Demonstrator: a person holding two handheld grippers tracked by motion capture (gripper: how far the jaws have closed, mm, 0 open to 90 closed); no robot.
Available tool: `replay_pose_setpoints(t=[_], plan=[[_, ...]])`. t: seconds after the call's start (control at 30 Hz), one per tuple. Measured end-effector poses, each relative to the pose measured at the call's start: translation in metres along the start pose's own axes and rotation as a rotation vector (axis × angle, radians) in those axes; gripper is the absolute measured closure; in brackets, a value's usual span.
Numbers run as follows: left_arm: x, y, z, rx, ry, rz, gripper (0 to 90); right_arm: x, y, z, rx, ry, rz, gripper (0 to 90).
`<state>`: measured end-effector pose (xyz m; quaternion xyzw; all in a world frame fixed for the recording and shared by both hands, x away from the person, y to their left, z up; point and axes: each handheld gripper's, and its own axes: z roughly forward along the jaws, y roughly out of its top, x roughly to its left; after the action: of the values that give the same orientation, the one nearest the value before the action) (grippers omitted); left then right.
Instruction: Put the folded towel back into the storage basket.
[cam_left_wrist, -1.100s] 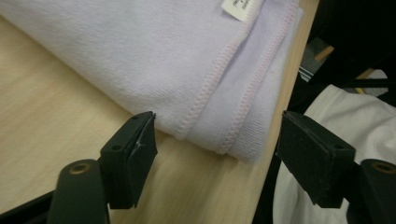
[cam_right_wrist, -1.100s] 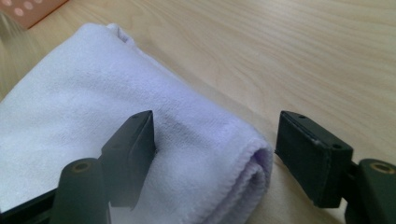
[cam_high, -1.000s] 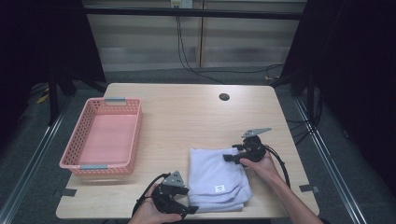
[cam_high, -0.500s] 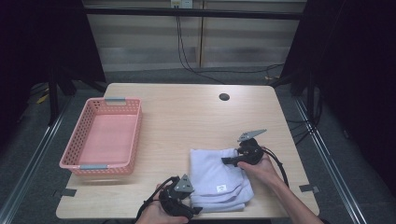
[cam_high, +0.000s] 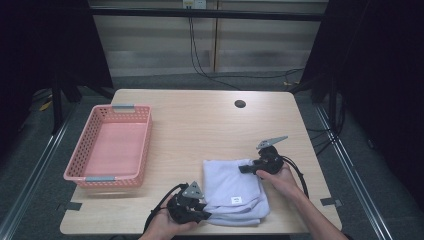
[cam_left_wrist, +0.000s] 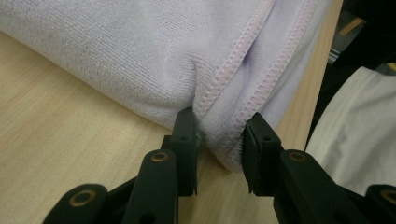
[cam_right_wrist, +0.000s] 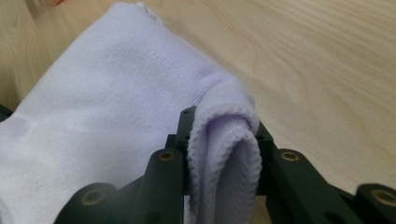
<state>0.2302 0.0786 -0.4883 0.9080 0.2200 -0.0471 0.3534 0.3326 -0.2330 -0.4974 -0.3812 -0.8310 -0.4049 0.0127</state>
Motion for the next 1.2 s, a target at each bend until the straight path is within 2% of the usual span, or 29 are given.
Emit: replay_pose_setpoints(t=[0.03, 0.07, 0.1, 0.17, 0.23, 0.3, 0.33, 0.37, 0.5, 0.57, 0.87, 0.93, 1.03, 1.2], plan=[[0.002, 0.0, 0.0, -0.015, -0.017, -0.004, 69.3, -0.001, 0.001, -0.002, -0.006, 0.004, 0.005, 74.5], [0.004, 0.0, -0.002, -0.009, -0.029, -0.013, 69.3, -0.001, 0.001, -0.002, -0.006, 0.004, 0.005, 74.5], [0.004, 0.001, -0.003, -0.006, -0.022, -0.025, 69.4, 0.0, 0.003, -0.003, -0.013, 0.009, 0.005, 75.0], [0.006, 0.002, -0.006, -0.021, -0.029, -0.013, 69.4, 0.0, 0.004, -0.004, -0.02, 0.01, 0.01, 75.2], [0.008, 0.003, -0.008, -0.042, -0.042, -0.027, 69.6, 0.0, 0.006, -0.007, -0.026, 0.006, 0.01, 75.5], [0.01, 0.004, -0.012, -0.036, -0.023, -0.024, 69.7, 0.0, 0.007, -0.009, -0.04, 0.01, 0.023, 75.6], [0.011, 0.004, -0.013, -0.062, -0.052, -0.029, 69.8, 0.001, 0.009, -0.01, -0.041, 0.01, 0.023, 75.7], [0.013, 0.005, -0.016, -0.064, -0.061, -0.027, 70.0, 0.001, 0.009, -0.012, -0.046, 0.01, 0.023, 75.6], [0.016, 0.008, -0.023, -0.077, -0.054, -0.044, 70.3, 0.003, 0.017, -0.017, -0.063, 0.009, 0.02, 75.7], [0.016, 0.01, -0.026, -0.08, -0.051, -0.031, 70.3, 0.003, 0.018, -0.019, -0.067, 0.009, 0.019, 75.8], [0.02, 0.026, -0.043, -0.119, -0.046, -0.031, 70.4, 0.002, 0.031, -0.03, -0.097, 0.004, 0.021, 75.9], [0.022, 0.028, -0.045, -0.112, -0.046, -0.029, 70.5, 0.002, 0.035, -0.032, -0.106, 0.004, 0.019, 75.9], [0.025, 0.033, -0.046, -0.108, -0.031, -0.057, 70.9, 0.001, 0.042, -0.034, -0.097, -0.011, 0.014, 76.0], [0.031, 0.039, -0.053, -0.099, -0.022, -0.052, 71.1, 0.0, 0.049, -0.036, -0.097, -0.013, 0.014, 76.0]])
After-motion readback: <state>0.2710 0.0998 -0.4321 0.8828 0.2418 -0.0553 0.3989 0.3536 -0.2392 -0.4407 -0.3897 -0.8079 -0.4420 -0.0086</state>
